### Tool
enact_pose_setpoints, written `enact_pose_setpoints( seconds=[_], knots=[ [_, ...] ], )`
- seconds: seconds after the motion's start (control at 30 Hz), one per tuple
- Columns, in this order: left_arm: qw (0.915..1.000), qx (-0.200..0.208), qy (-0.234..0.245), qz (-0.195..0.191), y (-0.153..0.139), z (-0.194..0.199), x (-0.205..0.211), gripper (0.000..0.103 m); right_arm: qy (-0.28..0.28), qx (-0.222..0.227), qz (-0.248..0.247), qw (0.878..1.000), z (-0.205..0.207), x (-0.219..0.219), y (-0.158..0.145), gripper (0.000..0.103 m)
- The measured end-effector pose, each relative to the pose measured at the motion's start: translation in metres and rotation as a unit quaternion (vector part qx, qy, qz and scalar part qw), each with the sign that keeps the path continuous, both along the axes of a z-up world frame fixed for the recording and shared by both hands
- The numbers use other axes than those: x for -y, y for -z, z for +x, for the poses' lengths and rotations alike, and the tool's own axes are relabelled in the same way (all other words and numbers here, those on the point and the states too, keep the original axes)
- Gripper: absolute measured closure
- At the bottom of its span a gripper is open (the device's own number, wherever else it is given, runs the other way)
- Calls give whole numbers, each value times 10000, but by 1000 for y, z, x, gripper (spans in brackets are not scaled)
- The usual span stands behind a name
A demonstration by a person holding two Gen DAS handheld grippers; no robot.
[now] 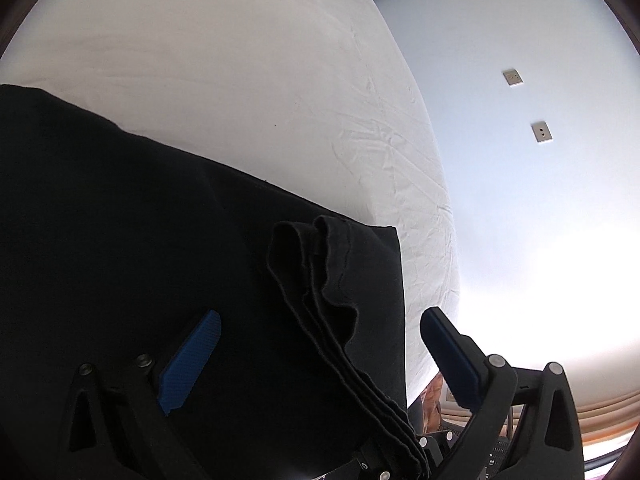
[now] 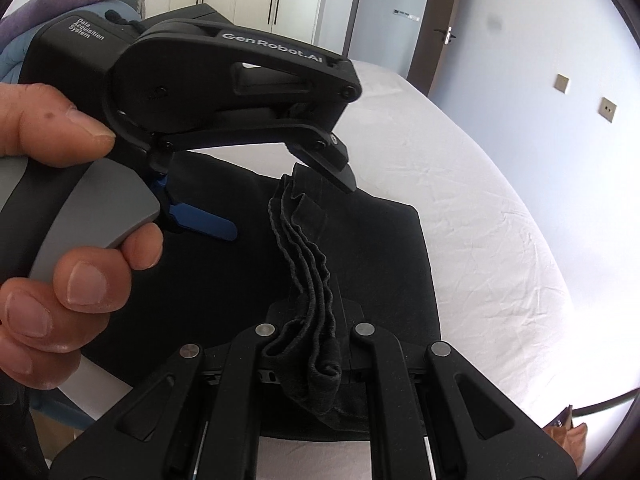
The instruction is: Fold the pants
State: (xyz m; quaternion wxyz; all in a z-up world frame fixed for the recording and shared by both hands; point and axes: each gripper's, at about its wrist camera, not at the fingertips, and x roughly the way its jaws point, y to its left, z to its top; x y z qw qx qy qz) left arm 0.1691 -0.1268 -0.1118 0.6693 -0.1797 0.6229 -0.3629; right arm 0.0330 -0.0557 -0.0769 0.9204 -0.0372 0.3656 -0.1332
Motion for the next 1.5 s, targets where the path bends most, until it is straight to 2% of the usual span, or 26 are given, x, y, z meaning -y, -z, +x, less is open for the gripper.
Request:
enact_pose_setpoints(
  seconds=[0.03,0.1,0.17,0.2,0.23,0.33,0.53,0.7,0.9,1.1,1.33,1.5],
  knots=[
    [10000,20,22,15,0,0,0,18,-16,-15,-25,10000,-1,-2,0,95],
    [9998,1,171,70,1,2,2,52,-43,-22,-49,10000,-8,1,-6,95],
    [9993,111,312,184,-2,4,2,68,-103,-35,-129,9999,-2,-6,-7,95],
    [9990,172,353,205,-4,4,1,76,-144,-32,-176,9997,-4,-17,-4,95],
    [9986,246,406,230,-7,5,0,80,-178,-34,-221,9996,11,-13,-6,95],
    [9969,480,550,290,-17,7,-7,92,-301,-75,-314,9990,16,-21,-7,95],
    [9918,841,823,491,-34,16,-11,93,-607,-124,-492,9969,19,-43,-9,95],
    [9902,899,905,565,-39,29,-29,93,-904,-155,-490,9946,27,-66,-11,95],
    [9875,825,1149,702,-32,51,-68,93,-1269,-299,-227,9912,45,-88,-2,95],
    [9794,918,1358,1181,-18,67,-89,93,-1520,-569,197,9865,66,-111,12,95],
    [9750,973,1316,1501,-5,77,-116,93,-1784,-815,348,9800,85,-118,34,95],
    [9750,1012,1224,1556,-4,80,-129,93,-1878,-933,450,9767,93,-108,45,95]
  ],
)
